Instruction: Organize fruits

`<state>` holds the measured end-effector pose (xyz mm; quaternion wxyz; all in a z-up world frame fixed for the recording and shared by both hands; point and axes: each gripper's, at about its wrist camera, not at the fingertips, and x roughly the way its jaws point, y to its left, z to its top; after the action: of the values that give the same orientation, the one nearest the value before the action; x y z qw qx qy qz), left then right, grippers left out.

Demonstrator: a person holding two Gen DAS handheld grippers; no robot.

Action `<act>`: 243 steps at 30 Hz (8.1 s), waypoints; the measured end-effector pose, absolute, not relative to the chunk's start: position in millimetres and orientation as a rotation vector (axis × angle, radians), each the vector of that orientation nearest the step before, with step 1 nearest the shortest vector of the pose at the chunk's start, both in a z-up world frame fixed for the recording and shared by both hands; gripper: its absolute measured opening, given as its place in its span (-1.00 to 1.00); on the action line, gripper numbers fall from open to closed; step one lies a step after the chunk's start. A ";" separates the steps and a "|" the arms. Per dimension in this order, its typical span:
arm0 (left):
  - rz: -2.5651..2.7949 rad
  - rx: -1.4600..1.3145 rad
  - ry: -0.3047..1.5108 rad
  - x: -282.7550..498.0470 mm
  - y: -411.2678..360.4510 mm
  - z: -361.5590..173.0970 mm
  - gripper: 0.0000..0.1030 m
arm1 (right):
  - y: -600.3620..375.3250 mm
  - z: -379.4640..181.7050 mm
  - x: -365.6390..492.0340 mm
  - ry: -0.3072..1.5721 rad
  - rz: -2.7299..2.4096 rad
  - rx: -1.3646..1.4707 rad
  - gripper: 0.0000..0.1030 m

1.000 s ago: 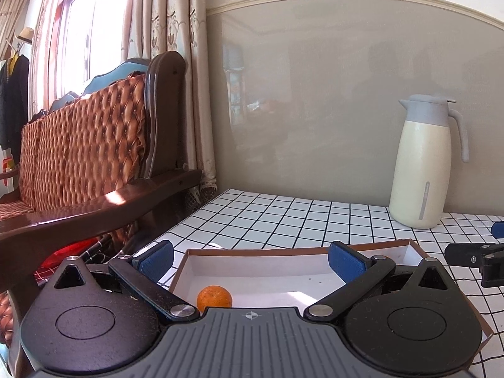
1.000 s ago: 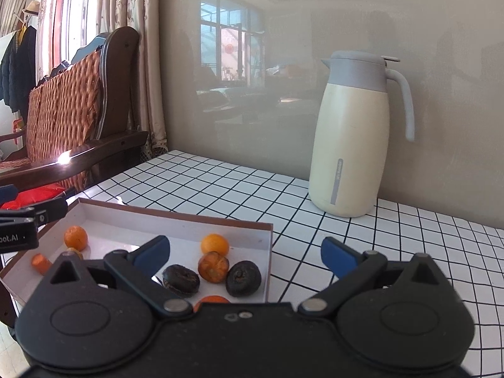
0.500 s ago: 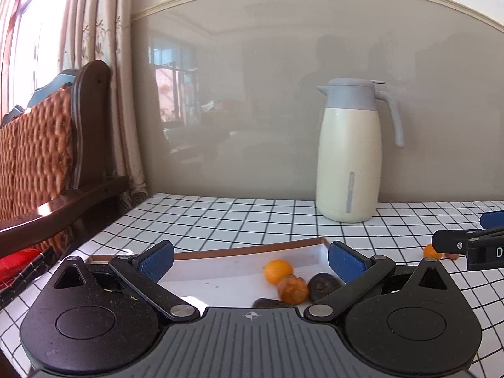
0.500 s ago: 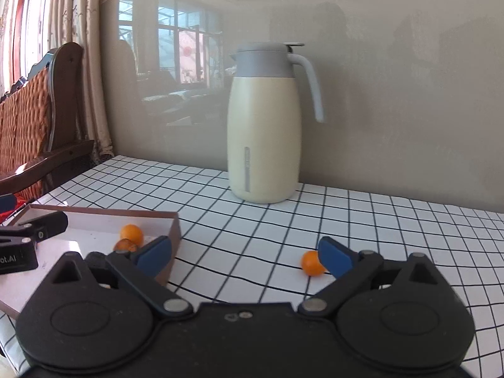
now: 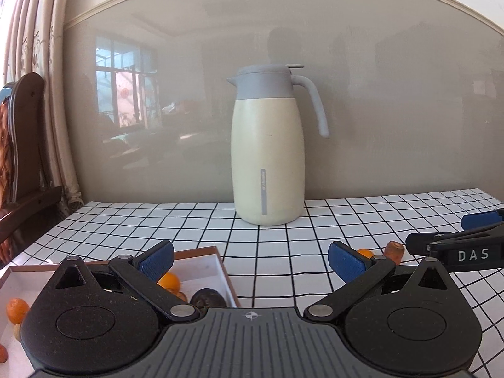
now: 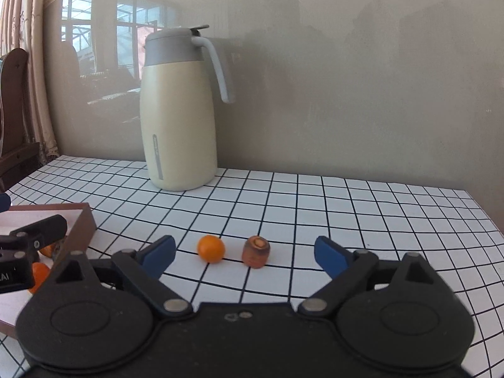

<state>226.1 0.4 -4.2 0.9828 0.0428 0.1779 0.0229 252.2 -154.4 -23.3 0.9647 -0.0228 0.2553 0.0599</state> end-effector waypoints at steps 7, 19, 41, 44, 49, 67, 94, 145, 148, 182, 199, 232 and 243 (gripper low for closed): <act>0.017 0.090 0.369 237.3 -16.1 -9.3 1.00 | -160.7 -44.7 291.6 0.581 0.067 -0.070 0.67; -0.015 0.100 0.400 256.6 -33.9 -21.8 1.00 | -161.1 -76.8 338.3 0.679 0.045 -0.083 0.46; -0.080 0.123 0.550 325.9 -104.5 -63.9 0.99 | -213.4 -70.3 323.5 0.642 0.072 -0.083 0.21; -0.084 0.102 0.581 332.2 -104.0 -66.8 0.69 | -211.2 -72.8 335.5 0.639 0.104 -0.076 0.20; -0.088 0.087 0.603 339.8 -105.3 -69.6 0.67 | -211.0 -74.5 343.0 0.635 0.120 -0.081 0.10; -0.135 0.084 0.604 343.2 -112.2 -69.8 -0.36 | -208.8 -77.2 345.3 0.636 0.147 -0.081 -0.63; -0.179 0.136 0.453 221.1 -102.9 -15.0 -0.36 | -226.2 -19.5 232.6 0.546 0.101 -0.061 -0.63; 0.335 0.005 0.366 83.2 195.7 9.6 -0.36 | 40.1 10.8 148.8 0.458 0.576 -0.227 -0.62; 0.354 0.002 0.350 87.6 206.4 13.5 -0.36 | 44.0 14.4 157.9 0.446 0.560 -0.222 -0.62; 0.390 -0.040 0.403 172.5 258.5 2.4 -0.36 | 51.6 -0.9 245.8 0.488 0.478 -0.160 -0.62; 0.391 -0.035 0.433 195.0 263.9 -4.2 -0.36 | 58.2 -13.0 262.9 0.526 0.486 -0.161 -0.62; 0.435 0.038 0.361 180.1 250.7 1.2 1.00 | 50.9 -5.2 258.8 0.461 0.444 -0.113 0.88; 0.385 0.014 0.321 110.3 213.7 36.9 1.00 | 31.5 37.8 195.8 0.410 0.489 -0.102 0.88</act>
<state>110.3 213.7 36.9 0.9687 0.0070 0.1589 0.1905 195.8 31.5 37.8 0.9482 -0.0502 0.2015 0.2403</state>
